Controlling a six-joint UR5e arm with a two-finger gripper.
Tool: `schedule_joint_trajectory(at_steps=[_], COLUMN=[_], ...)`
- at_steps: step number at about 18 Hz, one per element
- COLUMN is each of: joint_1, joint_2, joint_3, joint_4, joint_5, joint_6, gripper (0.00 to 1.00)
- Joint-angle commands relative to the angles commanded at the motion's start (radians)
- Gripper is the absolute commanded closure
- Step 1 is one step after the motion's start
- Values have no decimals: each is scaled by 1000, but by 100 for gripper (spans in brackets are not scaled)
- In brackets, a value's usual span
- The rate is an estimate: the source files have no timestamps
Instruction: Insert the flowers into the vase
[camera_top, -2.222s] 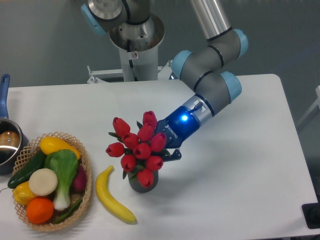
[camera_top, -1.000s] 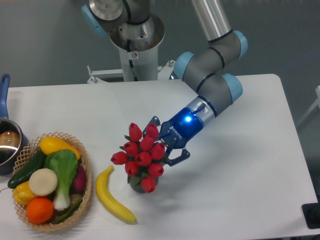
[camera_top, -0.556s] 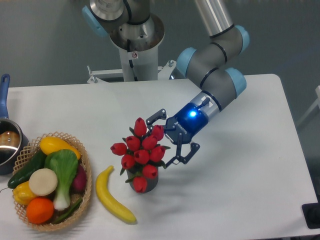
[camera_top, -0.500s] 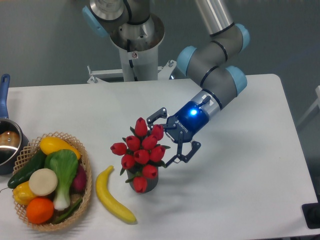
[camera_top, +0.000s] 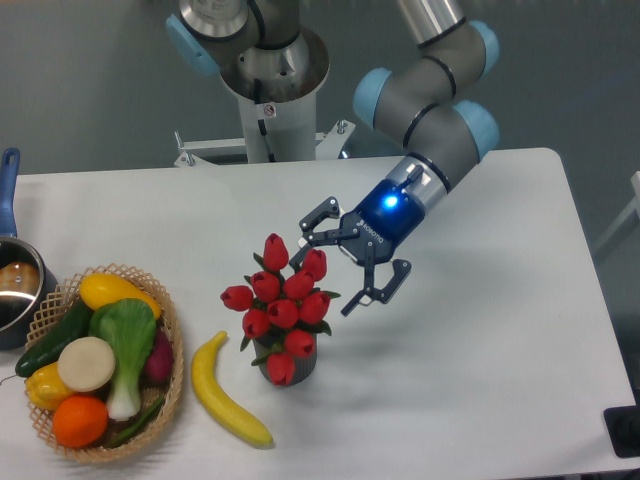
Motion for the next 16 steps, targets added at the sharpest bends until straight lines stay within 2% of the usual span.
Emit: schedule_joint_trajectory(at_steps=[4,5,7,11,13,14,15,16], joint_1=[80,106,137,143,144,144,144,146], joint_2=[64,89,155,253,269,270,272,276], joint_3=[31,37,31,61,110,139,173,193], joint_4=[0,0,-3,-18,-93,-151,-249,-296], joint_5=[114,173,363,545,629,667,709,730], joint_6=[2,3,41,49,55,72,143,211], gripper=[0,0,0,0,0,0,0,0])
